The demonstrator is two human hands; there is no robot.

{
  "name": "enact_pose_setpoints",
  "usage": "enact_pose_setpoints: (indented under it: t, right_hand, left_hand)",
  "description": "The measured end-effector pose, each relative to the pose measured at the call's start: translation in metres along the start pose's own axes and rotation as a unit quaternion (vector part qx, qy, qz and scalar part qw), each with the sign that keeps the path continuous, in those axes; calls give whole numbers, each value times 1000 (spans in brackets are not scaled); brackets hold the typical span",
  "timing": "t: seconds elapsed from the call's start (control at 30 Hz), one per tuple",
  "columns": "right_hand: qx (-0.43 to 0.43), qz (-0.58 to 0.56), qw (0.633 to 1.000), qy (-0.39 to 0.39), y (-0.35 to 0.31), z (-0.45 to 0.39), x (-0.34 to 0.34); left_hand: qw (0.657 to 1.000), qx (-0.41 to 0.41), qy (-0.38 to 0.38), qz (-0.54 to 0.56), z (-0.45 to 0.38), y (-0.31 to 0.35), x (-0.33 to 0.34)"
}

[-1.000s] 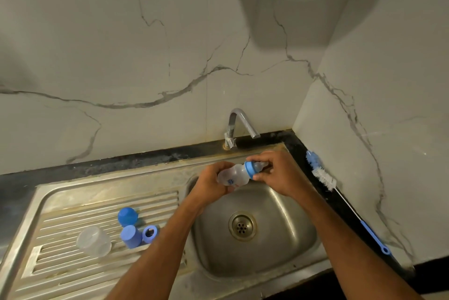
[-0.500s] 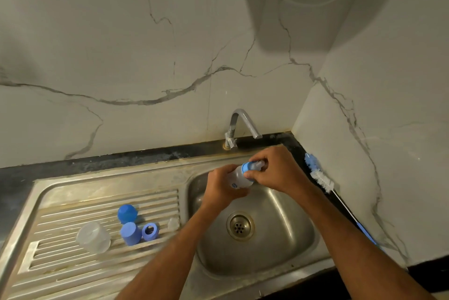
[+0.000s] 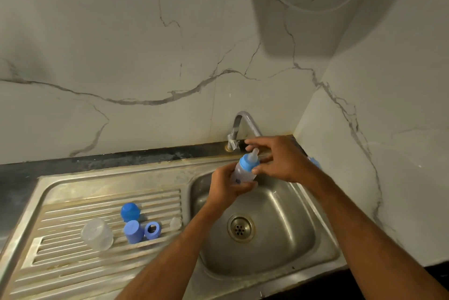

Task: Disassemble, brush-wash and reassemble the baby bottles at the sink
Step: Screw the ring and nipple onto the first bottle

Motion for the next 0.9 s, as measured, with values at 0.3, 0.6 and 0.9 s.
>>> enact_pose_setpoints:
  t: [0.3, 0.6, 0.9]
  right_hand:
    - [49, 67, 990, 111, 12, 7, 27]
    - [27, 12, 990, 140, 7, 7, 34]
    - [18, -109, 989, 102, 9, 3, 27]
  left_hand:
    - [1000, -5, -7, 3, 1, -6, -6]
    - [1000, -8, -8, 27, -2, 2, -8]
    - [1000, 8, -3, 7, -7, 4, -13]
Point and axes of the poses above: each hand's wrist, its own z-axis away from the middle knuckle, its own x-axis out of the palm, y = z × x, the point moved 1 cm from there along -z, towards the middle knuckle, and after that the axes turned 12 degrees about y, right-handed, at the moved point
